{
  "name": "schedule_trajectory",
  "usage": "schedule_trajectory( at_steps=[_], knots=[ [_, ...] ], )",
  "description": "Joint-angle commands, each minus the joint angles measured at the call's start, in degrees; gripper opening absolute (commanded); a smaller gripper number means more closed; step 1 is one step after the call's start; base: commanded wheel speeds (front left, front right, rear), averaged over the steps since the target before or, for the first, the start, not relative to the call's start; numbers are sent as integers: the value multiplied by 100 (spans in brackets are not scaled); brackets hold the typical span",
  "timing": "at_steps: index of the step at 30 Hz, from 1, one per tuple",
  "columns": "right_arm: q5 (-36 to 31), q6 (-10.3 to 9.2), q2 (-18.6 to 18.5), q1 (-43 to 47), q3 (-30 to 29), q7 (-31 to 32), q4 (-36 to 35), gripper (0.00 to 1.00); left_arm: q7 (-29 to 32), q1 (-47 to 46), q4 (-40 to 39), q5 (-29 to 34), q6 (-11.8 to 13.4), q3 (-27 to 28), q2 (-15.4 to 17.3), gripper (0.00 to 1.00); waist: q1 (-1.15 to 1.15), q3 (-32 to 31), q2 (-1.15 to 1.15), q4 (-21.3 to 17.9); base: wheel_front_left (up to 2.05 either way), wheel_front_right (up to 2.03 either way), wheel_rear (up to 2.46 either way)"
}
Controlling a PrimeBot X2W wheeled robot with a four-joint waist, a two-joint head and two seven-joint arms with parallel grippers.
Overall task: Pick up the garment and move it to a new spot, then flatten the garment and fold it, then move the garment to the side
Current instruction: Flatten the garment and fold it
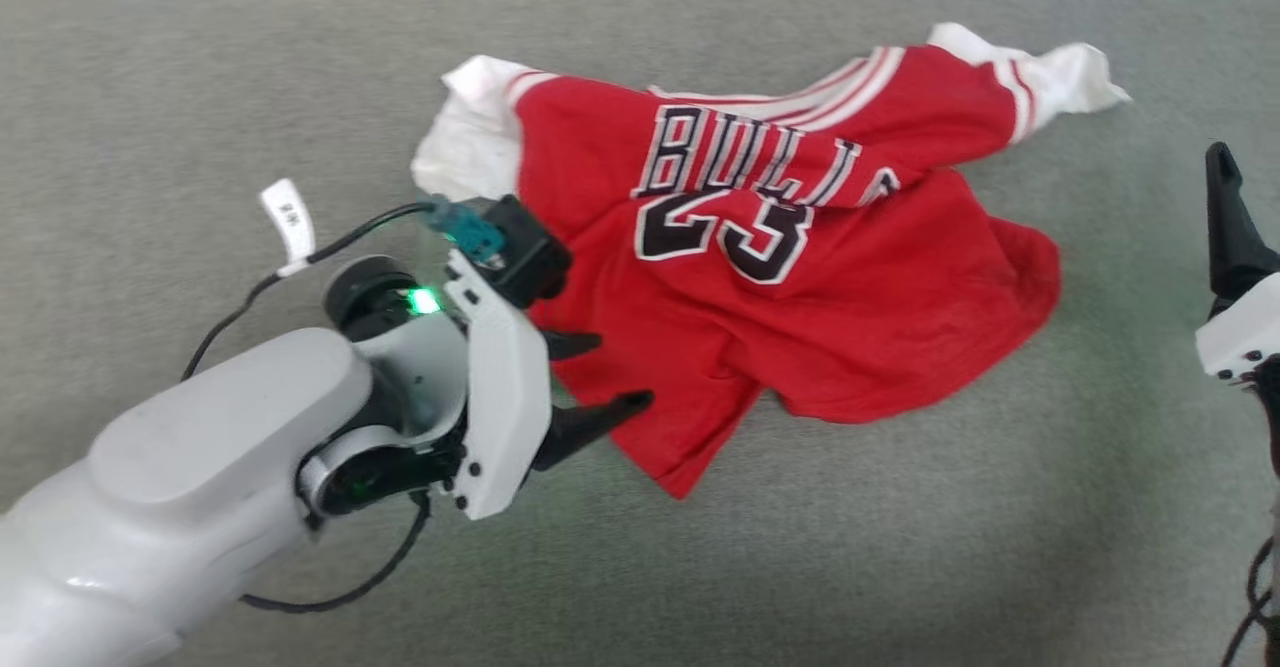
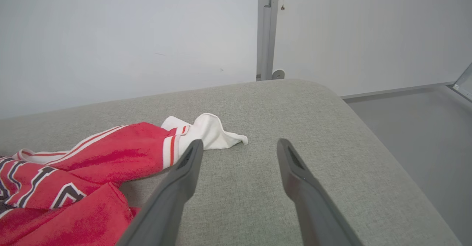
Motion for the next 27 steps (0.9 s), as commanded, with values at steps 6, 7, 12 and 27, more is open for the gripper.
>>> schedule_trajectory(
  at_steps=[6,7,12,27],
  knots=[
    [-49,-5,382,83,76,-11,-294,100,-143,-399,670,113,5,-265,-302,100,0,383,0,-531,0,0,0],
    [-56,-5,426,72,121,-20,-318,100,-171,-435,784,122,5,-278,-332,100,0,432,0,-595,0,0,0],
    [-66,-5,617,-34,400,-108,-295,100,-85,-380,1232,-32,6,-309,-335,100,0,584,0,-919,0,0,0],
    [-58,-5,683,16,623,-266,-162,100,107,49,834,63,5,-341,-64,0,0,385,0,-934,0,0,0]
  ],
)
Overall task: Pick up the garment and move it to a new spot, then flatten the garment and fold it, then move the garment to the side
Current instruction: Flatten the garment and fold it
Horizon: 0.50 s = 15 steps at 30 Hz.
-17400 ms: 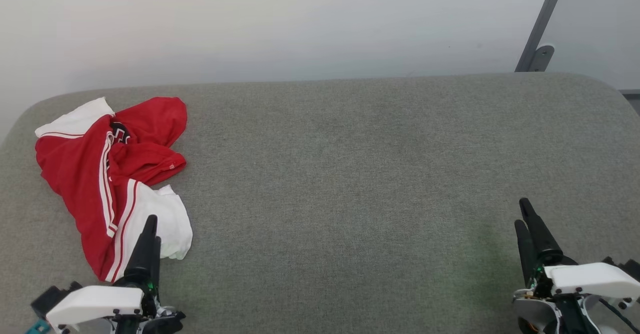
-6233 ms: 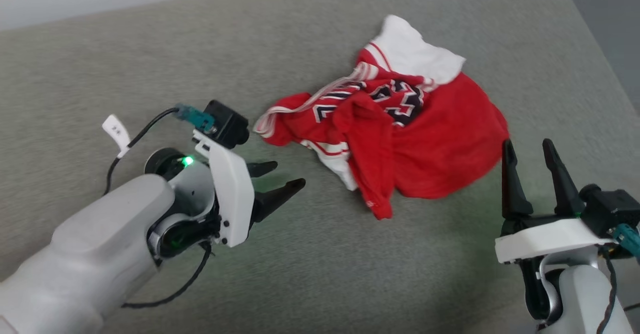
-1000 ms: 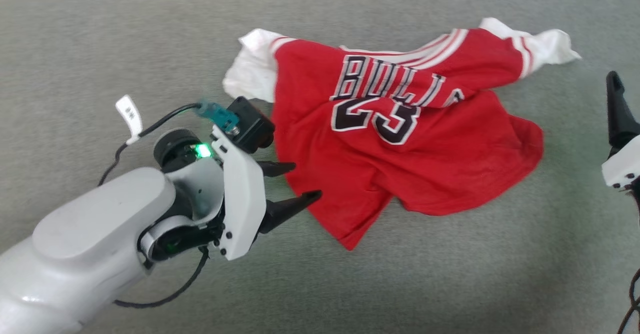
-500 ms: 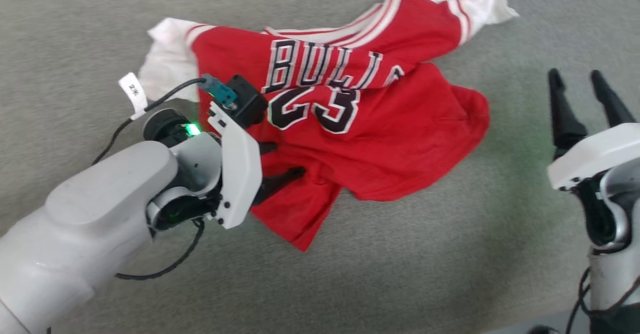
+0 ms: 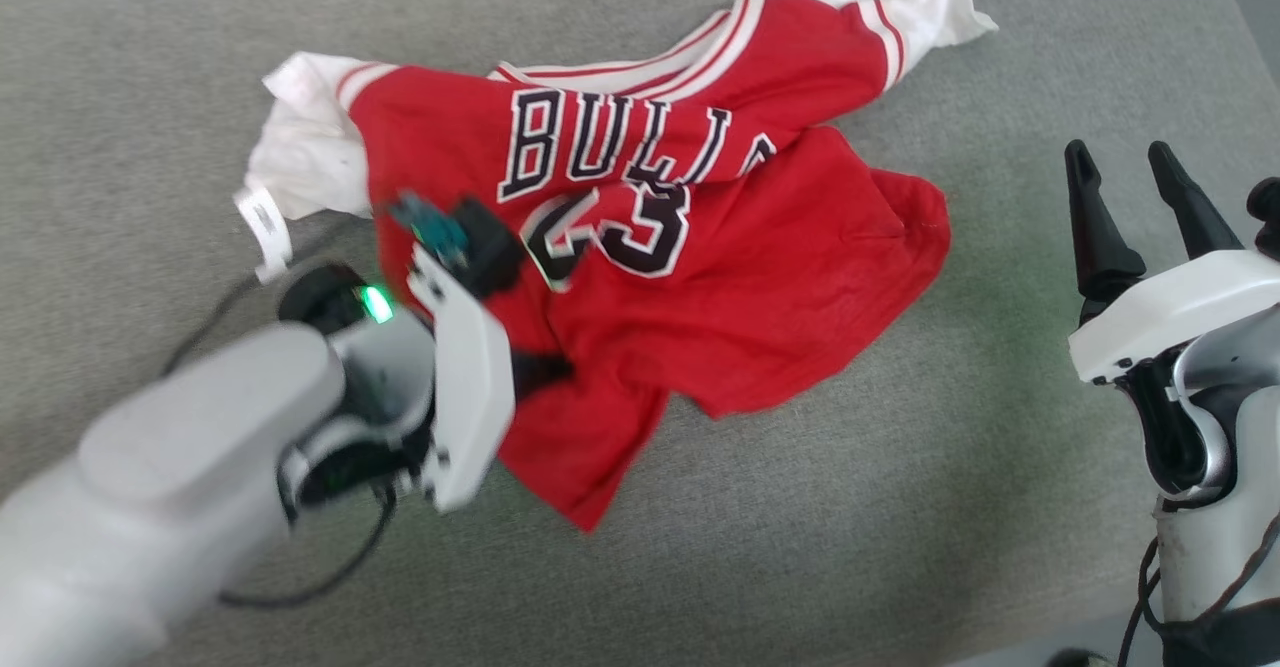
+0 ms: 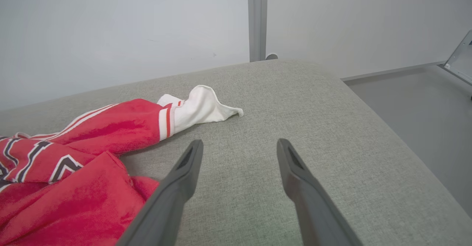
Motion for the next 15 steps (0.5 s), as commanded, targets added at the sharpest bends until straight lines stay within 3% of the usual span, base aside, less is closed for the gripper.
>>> schedule_trajectory(
  at_steps=[1,11,15],
  knots=[
    [-3,-4,-9,24,3,-5,6,100,47,140,-70,33,5,-51,39,0,0,-83,0,76,0,0,0],
    [26,-4,-155,217,-100,123,-70,100,68,1573,-1869,220,5,-34,731,0,0,-370,0,452,0,0,0],
    [34,-4,-189,271,-161,228,-162,100,70,2294,-2291,355,5,-28,821,0,0,-426,0,569,0,0,0]
  ],
)
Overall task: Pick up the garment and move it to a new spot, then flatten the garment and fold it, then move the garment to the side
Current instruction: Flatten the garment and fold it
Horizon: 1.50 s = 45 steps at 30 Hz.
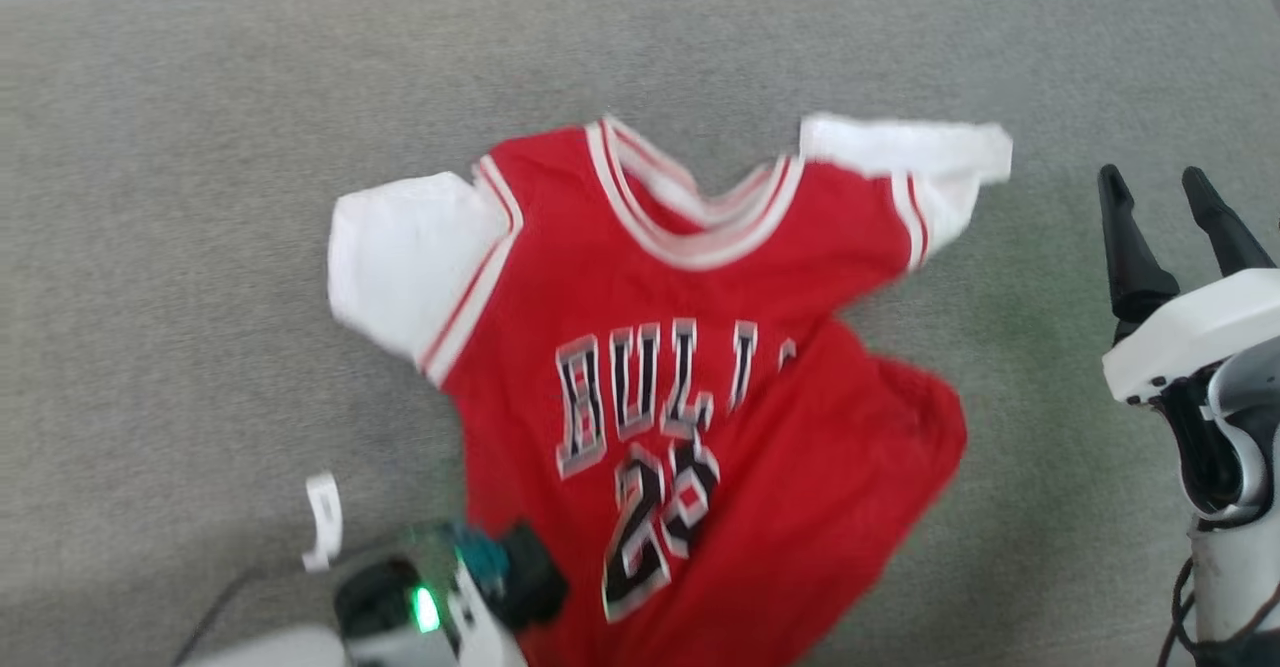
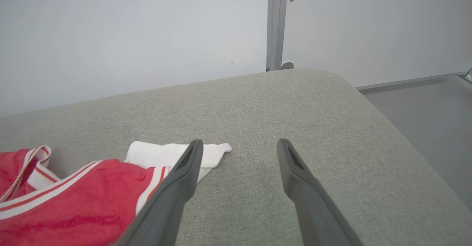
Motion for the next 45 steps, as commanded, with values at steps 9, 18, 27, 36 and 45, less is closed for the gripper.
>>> schedule_trajectory(
  at_steps=[9,18,27,36,45],
  knots=[
    [1,-4,-107,159,-66,266,-254,100,-702,126,91,261,5,14,-289,34,0,-171,0,247,0,0,0],
    [18,-4,-95,428,-126,294,-429,100,-1782,-508,330,-195,5,720,304,100,0,-217,0,303,0,0,0],
    [19,-4,74,411,10,259,-437,100,-1543,-1635,1905,-813,5,1182,577,100,0,-25,0,61,0,0,0],
    [-16,-4,151,366,64,227,-435,100,-488,-2391,3549,-1340,5,805,282,100,0,240,0,-259,0,0,0],
    [-39,-4,192,444,-46,237,-466,100,-586,-2547,3602,-2105,5,943,126,0,0,296,0,-239,0,0,0]
  ],
)
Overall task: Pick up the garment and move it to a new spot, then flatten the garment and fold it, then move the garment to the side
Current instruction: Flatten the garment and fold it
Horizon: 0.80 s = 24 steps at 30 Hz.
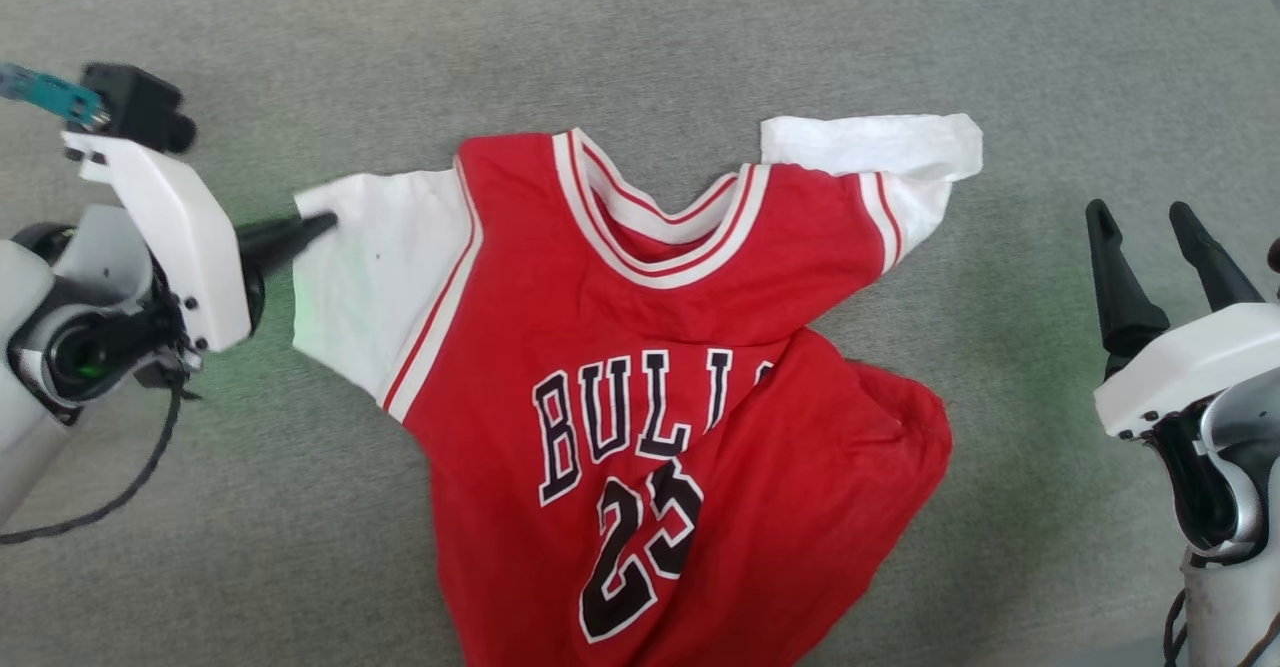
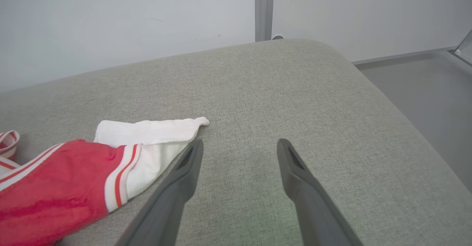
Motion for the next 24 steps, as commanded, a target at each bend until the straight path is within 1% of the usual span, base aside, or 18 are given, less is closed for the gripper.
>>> schedule_trajectory(
  at_steps=[1,3,7,10,12,16,19,20,21,22,23,24],
  knots=[
    [-36,-4,33,36,-32,0,-23,100,-104,-79,22,-66,6,56,39,0,0,-14,0,53,0,0,0],
    [-55,-4,48,28,-41,18,-32,100,-262,-82,78,-95,6,114,76,0,0,-34,0,112,0,0,0],
    [-62,-4,51,-32,-8,52,-23,100,-586,-155,316,92,6,121,189,0,0,-66,0,213,0,0,0],
    [-55,-4,27,-87,27,73,18,100,-853,-262,784,422,12,43,371,0,0,-84,0,256,0,0,0],
    [-51,-4,7,-105,44,82,19,100,-1036,-338,1226,744,12,-74,424,0,0,-90,0,273,0,0,0],
    [-44,-4,-41,-84,40,115,21,100,-1414,-439,2143,1012,12,-132,248,0,0,-114,0,314,0,0,0],
    [-44,-4,-87,-37,36,165,11,100,-1554,-298,2384,903,12,-152,8,0,0,-152,0,363,0,0,0],
    [-44,-4,-118,-18,62,191,6,100,-1601,-253,2423,875,12,-165,-31,5,0,-172,0,383,0,0,0],
    [-46,-4,-163,1,114,237,-7,100,-1670,-216,2434,864,12,-188,-59,42,0,-193,0,404,0,0,0],
    [-35,-4,-209,13,167,269,-18,100,-1768,-193,2432,871,12,-200,-88,86,0,-212,0,429,0,0,0],
    [-20,-4,-264,27,217,325,-28,100,-1862,-151,2448,824,12,-192,-123,100,0,-231,0,458,0,0,0],
    [-13,-4,-344,39,281,386,-41,100,-1975,-106,2473,846,12,-207,-145,100,0,-252,0,486,0,0,0]
  ],
)
